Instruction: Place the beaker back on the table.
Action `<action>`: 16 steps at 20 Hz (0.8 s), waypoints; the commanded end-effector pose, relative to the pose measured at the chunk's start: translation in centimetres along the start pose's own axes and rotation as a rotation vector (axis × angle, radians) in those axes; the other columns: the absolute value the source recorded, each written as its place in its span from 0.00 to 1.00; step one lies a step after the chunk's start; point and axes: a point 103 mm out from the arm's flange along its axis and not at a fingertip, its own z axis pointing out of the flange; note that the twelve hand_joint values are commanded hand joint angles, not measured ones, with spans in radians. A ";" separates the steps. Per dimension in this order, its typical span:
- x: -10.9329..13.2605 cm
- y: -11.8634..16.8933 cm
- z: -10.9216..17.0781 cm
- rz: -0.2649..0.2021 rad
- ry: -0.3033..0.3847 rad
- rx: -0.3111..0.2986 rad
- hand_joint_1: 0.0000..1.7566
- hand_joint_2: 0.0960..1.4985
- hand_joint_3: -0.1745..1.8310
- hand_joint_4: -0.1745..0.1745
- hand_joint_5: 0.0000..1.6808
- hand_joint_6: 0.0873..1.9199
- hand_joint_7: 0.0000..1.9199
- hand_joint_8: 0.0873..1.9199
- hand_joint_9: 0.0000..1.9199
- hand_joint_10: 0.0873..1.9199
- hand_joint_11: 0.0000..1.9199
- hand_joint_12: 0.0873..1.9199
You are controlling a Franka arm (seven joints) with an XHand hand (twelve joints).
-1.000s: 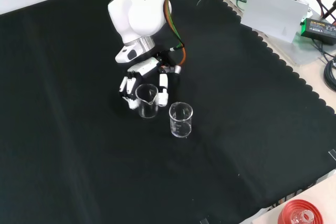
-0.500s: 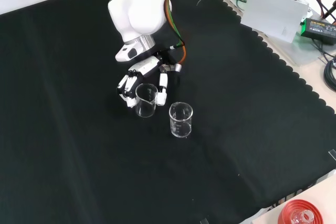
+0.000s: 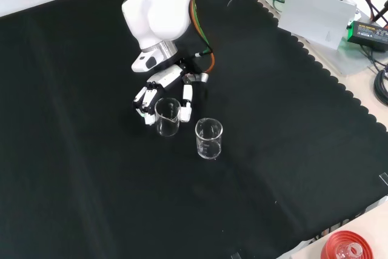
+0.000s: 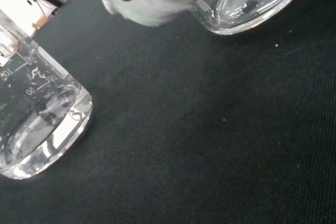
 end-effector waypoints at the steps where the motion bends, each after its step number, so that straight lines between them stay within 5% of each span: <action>1: -0.2 0.0 0.2 0.012 0.000 0.052 0.53 0.53 0.00 0.18 0.17 0.17 0.17 0.38 0.19 0.41 0.02 0.73; 16: -0.3 -0.1 -0.1 0.025 -0.002 0.078 0.47 0.50 0.00 0.17 0.13 0.00 0.01 0.38 0.03 0.47 0.00 0.68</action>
